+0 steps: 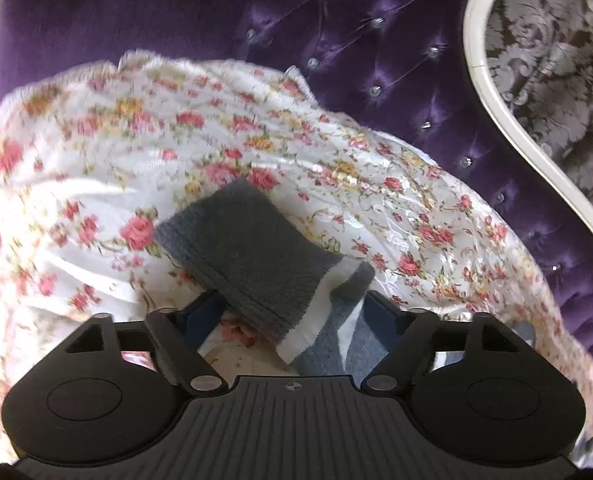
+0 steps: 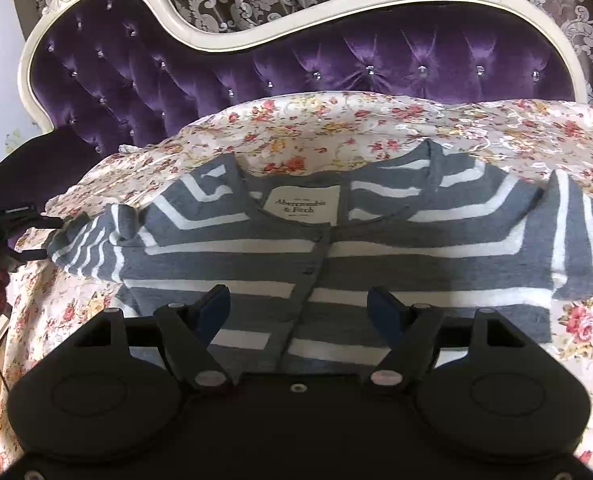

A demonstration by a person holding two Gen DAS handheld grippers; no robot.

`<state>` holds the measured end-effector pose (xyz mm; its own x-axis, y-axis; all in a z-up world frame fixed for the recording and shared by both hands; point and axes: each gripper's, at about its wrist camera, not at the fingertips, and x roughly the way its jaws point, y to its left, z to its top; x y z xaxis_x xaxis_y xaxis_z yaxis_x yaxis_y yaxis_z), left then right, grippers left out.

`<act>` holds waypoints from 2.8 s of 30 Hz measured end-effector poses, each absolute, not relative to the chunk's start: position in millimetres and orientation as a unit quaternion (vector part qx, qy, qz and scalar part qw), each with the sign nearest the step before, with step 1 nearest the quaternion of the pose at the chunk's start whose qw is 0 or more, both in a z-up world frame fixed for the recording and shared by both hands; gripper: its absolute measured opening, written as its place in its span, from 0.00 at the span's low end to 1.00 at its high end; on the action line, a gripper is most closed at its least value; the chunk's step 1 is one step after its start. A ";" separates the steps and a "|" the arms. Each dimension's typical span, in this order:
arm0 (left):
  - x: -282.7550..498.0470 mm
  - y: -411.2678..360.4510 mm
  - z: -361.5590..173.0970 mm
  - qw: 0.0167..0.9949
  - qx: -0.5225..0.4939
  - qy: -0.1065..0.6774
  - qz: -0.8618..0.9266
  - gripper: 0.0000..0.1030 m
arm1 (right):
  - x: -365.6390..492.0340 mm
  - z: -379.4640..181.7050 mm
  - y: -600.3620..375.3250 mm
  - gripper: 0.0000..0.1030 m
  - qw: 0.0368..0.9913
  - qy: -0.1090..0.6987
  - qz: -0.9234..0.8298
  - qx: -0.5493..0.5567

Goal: Fold small clothes
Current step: 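Reach the left gripper to the sleeve cuff and close on it, then carry the held sleeve across the cardigan body and open the left gripper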

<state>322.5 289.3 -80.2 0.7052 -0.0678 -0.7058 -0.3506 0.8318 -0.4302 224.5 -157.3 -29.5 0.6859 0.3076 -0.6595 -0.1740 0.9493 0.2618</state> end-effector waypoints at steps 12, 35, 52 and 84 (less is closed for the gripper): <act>302.1 266.4 -27.6 0.922 -0.241 0.294 0.078 0.08 | 226.3 -31.9 -159.6 0.75 0.906 0.386 0.138 0.104; 282.3 -10.6 64.2 0.943 -0.087 0.253 -0.198 0.08 | 223.3 2.9 -238.8 0.76 0.916 0.351 0.053 0.188; 260.0 -15.4 5.8 0.942 0.001 0.299 -0.152 0.34 | 225.9 6.8 -267.5 0.77 0.916 0.336 0.032 0.219; 261.9 85.2 -75.6 0.912 -0.043 0.396 -0.099 0.38 | 298.5 -29.1 -219.9 0.71 0.890 0.384 0.054 0.239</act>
